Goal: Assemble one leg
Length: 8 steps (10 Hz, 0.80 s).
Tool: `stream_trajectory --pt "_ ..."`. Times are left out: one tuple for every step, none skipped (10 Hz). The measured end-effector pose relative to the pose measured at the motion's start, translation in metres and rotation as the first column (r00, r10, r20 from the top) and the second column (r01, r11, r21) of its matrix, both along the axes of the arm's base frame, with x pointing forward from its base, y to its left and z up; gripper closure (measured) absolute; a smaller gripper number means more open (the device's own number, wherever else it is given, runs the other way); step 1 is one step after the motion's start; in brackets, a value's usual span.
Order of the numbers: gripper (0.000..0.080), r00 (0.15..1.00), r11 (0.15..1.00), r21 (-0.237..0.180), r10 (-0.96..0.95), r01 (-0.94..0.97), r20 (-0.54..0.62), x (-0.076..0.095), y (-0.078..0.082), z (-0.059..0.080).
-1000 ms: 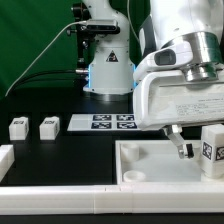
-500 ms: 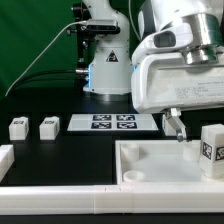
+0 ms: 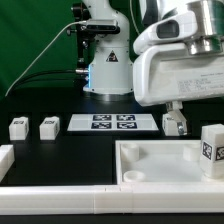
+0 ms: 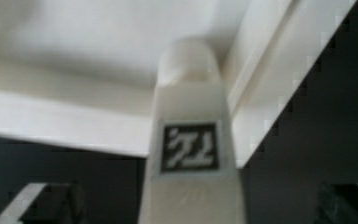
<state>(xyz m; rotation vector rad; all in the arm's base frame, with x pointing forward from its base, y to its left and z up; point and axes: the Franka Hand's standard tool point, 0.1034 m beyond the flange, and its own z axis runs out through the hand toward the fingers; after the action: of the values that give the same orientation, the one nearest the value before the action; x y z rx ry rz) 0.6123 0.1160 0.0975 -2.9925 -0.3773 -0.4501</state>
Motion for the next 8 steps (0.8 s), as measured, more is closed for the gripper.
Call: stream_trajectory --pt "0.015 0.998 1.0 -0.001 0.007 -0.007 -0.058 0.001 0.003 0.003" --pt "0.015 0.984 1.0 -0.008 0.01 -0.012 -0.179 -0.008 0.004 0.0" --pt "0.015 0.966 0.999 -0.018 0.024 -0.03 -0.257 -0.005 0.003 0.003" --pt "0.015 0.957 0.999 -0.022 0.029 -0.037 -0.29 0.0 0.003 0.003" --pt "0.015 0.959 0.999 -0.021 0.025 -0.032 -0.283 0.004 0.001 0.002" --pt "0.015 0.958 0.999 -0.022 0.022 -0.029 -0.285 0.005 -0.001 0.0" --pt "0.015 0.958 0.999 -0.023 0.019 -0.027 -0.286 0.005 -0.003 -0.001" --pt "0.015 0.957 0.999 -0.024 0.016 -0.024 -0.289 0.006 -0.005 -0.003"
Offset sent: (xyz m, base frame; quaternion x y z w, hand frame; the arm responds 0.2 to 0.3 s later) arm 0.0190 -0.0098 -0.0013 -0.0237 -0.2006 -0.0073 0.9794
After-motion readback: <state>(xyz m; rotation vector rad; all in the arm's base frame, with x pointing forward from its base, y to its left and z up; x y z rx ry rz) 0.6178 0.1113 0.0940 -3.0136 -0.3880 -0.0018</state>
